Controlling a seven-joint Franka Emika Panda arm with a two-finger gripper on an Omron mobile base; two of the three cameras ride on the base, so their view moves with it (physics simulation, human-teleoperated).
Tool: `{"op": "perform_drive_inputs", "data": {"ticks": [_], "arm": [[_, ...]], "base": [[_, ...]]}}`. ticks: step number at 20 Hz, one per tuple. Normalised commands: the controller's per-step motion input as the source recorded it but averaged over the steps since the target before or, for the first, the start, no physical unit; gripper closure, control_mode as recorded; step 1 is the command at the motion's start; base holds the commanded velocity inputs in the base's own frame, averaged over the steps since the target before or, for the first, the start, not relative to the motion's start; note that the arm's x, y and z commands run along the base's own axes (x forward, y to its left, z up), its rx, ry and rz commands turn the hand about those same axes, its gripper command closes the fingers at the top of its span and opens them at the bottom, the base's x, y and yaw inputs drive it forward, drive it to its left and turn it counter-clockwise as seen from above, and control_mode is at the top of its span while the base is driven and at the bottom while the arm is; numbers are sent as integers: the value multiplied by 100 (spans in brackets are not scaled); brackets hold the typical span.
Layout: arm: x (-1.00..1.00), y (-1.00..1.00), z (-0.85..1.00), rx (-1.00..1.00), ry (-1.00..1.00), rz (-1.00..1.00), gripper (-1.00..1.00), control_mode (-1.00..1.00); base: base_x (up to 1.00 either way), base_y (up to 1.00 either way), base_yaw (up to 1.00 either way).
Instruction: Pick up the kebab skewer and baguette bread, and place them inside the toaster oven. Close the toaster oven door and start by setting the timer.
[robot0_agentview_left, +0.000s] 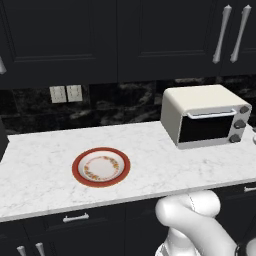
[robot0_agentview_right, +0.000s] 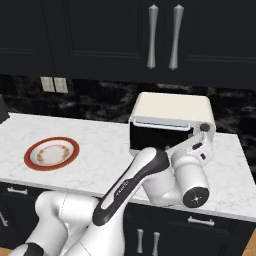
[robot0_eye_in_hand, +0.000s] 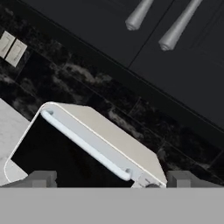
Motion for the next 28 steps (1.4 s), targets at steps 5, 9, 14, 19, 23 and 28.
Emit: {"op": "perform_drive_inputs", "data": {"ticks": [5, 9, 14, 19, 23, 28], "arm": [[5, -44, -27, -10, 0, 1, -100, -100], [16, -23, -27, -14, 0, 0, -100, -100], [31, 0, -31, -14, 0, 0, -100, -100], [40, -4, -23, -9, -4, 0, -100, -100], [22, -25, -21, -7, -4, 2, -100, -100], [22, -15, -20, -10, 0, 1, -100, -100]], "base": [[0, 0, 0], [0, 0, 0], [0, 0, 0], [0, 0, 0], [0, 0, 0], [0, 0, 0]]}}
